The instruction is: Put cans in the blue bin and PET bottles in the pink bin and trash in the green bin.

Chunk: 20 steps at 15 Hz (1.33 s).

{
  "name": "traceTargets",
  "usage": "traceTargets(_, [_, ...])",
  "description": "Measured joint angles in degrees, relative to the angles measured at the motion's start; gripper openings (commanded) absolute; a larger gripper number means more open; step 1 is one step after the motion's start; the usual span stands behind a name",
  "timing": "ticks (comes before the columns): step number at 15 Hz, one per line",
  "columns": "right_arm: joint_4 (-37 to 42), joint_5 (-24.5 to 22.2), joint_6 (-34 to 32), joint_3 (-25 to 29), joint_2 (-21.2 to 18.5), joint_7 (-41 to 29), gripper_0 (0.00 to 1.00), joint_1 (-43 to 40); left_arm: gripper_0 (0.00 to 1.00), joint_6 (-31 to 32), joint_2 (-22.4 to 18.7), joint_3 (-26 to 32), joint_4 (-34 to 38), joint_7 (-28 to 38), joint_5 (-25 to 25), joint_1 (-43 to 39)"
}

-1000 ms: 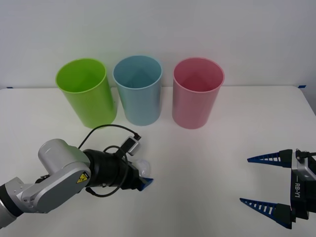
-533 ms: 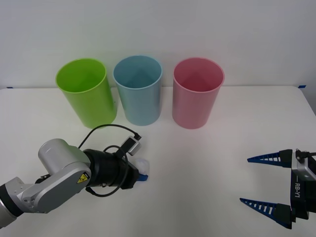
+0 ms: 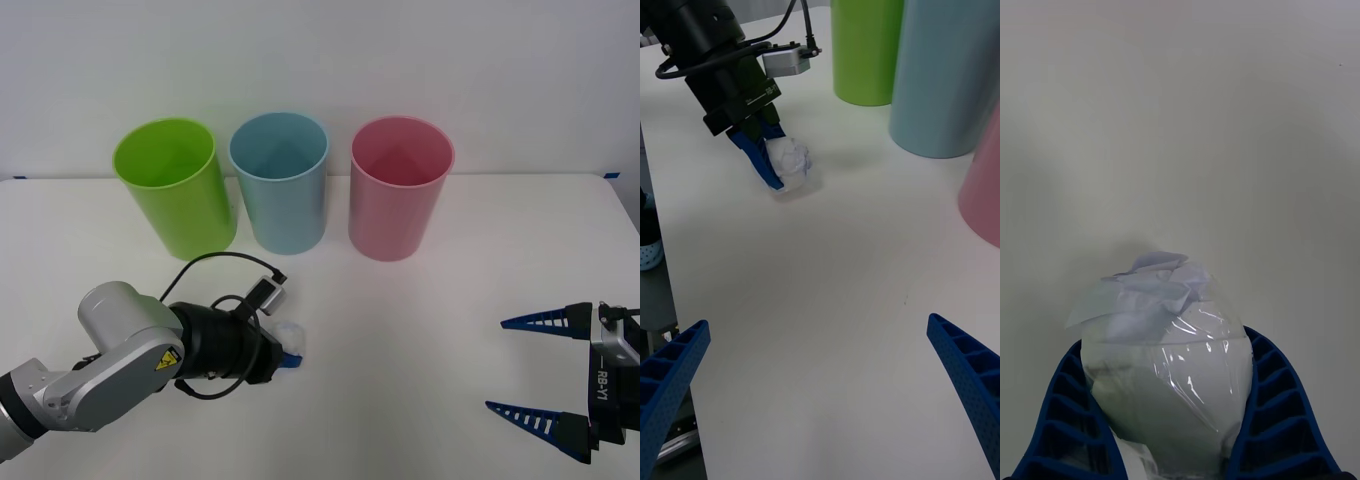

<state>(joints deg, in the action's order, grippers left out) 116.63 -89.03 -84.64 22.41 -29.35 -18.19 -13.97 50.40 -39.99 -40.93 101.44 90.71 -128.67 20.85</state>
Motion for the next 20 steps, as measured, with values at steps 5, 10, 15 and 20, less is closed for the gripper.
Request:
traceTargets(5, [0.0, 0.0, 0.0, 0.0, 0.0, 0.0, 1.0, 0.0, 0.07, -3.0, 1.08, 3.0, -0.18, -4.5, 2.43, -2.33])
traceTargets(10, [0.0, 0.0, 0.0, 0.0, 0.0, 0.0, 1.0, 0.0, 0.05, -8.48, 3.6, 9.89, -0.03, -17.4, 7.26, -6.98])
traceTargets(15, [0.0, 0.0, 0.0, 0.0, 0.0, 0.0, 1.0, 0.0, 0.02, -10.22, 1.46, 15.17, 2.15, -25.9, 15.72, -11.59])
traceTargets(20, [0.0, 0.0, 0.0, 0.0, 0.0, 0.0, 1.0, 0.0, 0.02, -12.71, -0.86, 20.26, 3.16, -39.52, 36.38, -13.36])
